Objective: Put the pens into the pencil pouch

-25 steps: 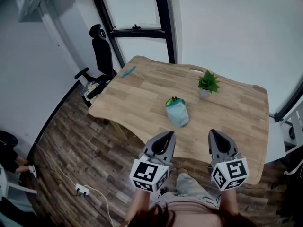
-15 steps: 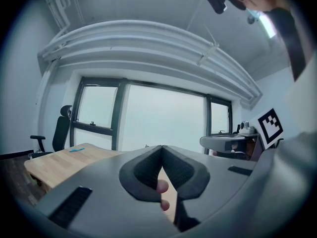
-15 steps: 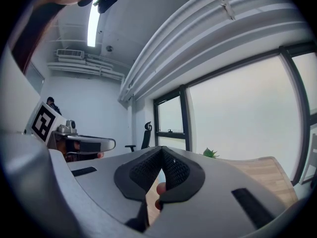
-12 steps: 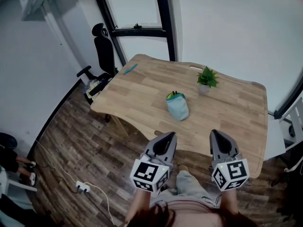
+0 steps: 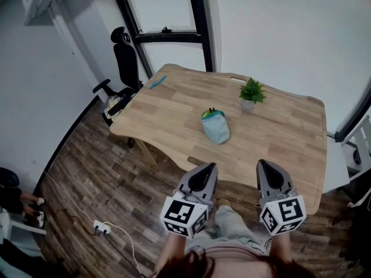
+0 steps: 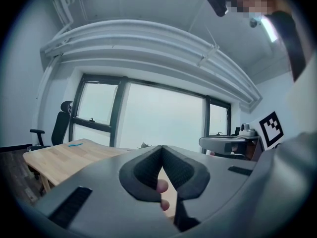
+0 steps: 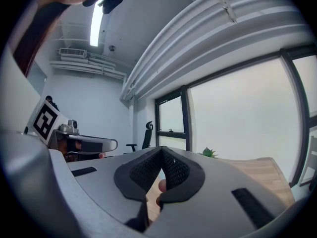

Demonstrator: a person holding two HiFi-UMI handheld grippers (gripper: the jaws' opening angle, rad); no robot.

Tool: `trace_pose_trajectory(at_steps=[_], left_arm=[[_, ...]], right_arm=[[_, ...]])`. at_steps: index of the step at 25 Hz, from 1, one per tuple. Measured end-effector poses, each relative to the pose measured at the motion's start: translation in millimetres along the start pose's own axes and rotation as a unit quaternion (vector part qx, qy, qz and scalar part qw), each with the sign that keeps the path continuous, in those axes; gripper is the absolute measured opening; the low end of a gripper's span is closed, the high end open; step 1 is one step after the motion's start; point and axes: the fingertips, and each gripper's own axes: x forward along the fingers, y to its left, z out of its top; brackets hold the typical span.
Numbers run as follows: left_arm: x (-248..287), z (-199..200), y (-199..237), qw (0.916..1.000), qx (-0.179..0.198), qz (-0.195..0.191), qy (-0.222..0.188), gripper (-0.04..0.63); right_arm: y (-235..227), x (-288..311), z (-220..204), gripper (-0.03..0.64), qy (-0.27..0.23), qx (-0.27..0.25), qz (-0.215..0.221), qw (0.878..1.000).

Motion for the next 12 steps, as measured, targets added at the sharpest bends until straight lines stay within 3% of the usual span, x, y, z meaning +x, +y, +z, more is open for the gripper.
trace_pose_trajectory(at_steps=[12], left_arm=[[44,15,15,1.0000,0.002,0.001,-0.006,0.002]], right_arm=[[-18,40,10,0.000,-0.011,-0.009,0.026,1.000]])
